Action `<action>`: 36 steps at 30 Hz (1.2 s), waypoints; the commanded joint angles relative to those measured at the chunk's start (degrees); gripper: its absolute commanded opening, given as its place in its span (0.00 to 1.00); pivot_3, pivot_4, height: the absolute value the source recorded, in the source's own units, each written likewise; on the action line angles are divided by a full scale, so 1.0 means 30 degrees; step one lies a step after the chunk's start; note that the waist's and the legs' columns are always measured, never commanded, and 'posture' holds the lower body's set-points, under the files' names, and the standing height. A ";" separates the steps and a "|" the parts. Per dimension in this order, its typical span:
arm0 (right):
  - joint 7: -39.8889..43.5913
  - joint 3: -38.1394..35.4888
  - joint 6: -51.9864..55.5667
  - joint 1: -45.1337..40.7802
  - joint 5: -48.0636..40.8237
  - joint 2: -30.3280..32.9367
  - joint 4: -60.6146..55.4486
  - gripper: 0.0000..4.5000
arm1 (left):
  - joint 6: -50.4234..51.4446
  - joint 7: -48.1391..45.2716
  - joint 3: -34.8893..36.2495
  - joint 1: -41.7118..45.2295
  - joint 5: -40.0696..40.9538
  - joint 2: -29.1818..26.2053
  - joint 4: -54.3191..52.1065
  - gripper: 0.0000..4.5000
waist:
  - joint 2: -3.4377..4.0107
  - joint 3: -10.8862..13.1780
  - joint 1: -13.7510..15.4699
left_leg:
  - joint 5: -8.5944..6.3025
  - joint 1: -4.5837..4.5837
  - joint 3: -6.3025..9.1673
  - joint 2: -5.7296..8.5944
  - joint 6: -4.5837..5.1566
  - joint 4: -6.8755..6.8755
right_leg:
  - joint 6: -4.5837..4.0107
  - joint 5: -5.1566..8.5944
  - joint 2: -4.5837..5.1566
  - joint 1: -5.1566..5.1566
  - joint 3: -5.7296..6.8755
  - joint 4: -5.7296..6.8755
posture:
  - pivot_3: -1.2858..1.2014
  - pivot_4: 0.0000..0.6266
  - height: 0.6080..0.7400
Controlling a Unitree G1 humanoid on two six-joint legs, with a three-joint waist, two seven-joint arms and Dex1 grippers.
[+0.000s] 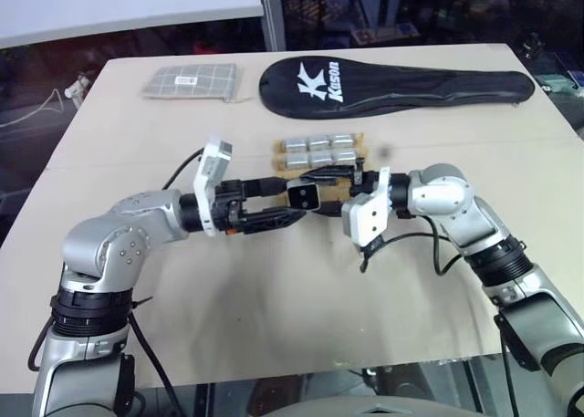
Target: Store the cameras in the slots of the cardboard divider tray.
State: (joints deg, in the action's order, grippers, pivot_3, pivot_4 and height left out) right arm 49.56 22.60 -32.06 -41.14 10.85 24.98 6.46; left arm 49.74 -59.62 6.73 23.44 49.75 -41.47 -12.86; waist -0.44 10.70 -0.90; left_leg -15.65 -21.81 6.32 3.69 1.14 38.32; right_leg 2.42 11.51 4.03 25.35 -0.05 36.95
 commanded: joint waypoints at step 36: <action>0.1443 0.1346 -0.2569 -0.0395 -0.0278 0.1461 -0.0370 0.42 | 0.1311 -0.3206 -0.1838 0.2321 -0.0349 -0.1899 0.0968 0.15 | -0.0008 -0.0004 -0.0030 | 0.0001 0.0006 -0.0105 -0.0001 0.0003 0.0019 | 0.0002 -0.0002 -0.0010 0.0054 -0.0089 0.0094 | 0.52 0.24 1.00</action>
State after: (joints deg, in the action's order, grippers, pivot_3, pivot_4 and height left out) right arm 52.41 25.85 -38.27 -41.56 9.61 28.89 5.62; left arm 53.24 -67.34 0.83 28.96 47.44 -46.10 -9.24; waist -0.46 10.69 -0.99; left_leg -15.65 -21.79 5.97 3.69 1.15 38.38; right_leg 2.42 11.50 4.00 25.55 -0.35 37.27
